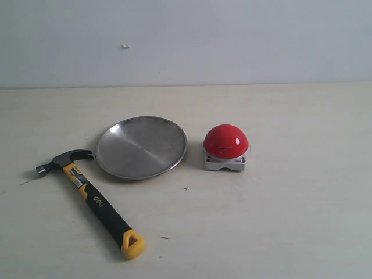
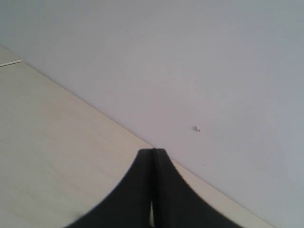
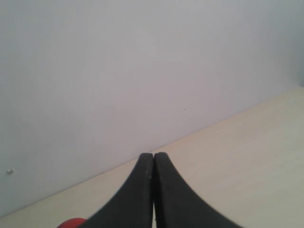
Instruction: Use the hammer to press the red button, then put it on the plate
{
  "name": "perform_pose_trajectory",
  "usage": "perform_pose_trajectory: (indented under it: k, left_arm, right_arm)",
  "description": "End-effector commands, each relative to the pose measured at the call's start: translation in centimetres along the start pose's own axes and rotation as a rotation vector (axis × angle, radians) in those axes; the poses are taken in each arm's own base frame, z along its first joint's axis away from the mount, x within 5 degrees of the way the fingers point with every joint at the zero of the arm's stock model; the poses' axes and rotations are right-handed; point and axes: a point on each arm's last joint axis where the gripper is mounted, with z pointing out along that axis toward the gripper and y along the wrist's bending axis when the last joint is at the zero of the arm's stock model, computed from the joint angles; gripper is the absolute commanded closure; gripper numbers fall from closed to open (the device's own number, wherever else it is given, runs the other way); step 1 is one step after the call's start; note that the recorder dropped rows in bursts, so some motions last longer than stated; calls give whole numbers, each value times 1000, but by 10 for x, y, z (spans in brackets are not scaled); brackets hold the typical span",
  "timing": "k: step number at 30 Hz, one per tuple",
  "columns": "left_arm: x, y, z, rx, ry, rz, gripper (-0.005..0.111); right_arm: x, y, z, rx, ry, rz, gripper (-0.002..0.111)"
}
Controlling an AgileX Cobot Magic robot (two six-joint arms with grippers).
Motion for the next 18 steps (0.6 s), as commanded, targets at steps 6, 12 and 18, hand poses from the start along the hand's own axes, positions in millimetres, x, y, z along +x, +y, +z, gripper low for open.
perform_pose_trajectory:
  k: [6,12,18]
  left_arm:
    - [-2,-1,0,4,-6,-8,107]
    - [-3,-2,0,18,-15,-8,107]
    - [-2,-1,0,2,-5,-8,107]
  right_arm:
    - [-2,0,-1,1,-13,-3,108]
    - [-2,0,-1,1,-13,-3,108]
    - [-2,0,-1,1,-13,-3,108]
